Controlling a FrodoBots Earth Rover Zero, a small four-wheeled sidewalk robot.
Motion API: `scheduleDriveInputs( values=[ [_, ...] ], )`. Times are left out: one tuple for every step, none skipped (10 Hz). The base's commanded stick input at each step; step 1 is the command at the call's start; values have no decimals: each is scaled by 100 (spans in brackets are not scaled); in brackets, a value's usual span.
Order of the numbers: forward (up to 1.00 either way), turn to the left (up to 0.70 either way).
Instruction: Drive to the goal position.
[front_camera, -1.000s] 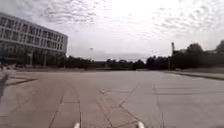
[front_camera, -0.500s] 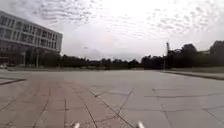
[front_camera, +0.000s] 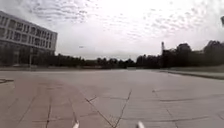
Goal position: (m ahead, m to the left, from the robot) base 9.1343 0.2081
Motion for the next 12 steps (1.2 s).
scheduleDriveInputs(
  values=[
    [70,0],
    [70,0],
    [70,0],
    [70,0],
    [70,0],
    [70,0],
    [70,0],
    [70,0],
    [70,0],
    [70,0],
    [70,0],
    [70,0]
  ],
)
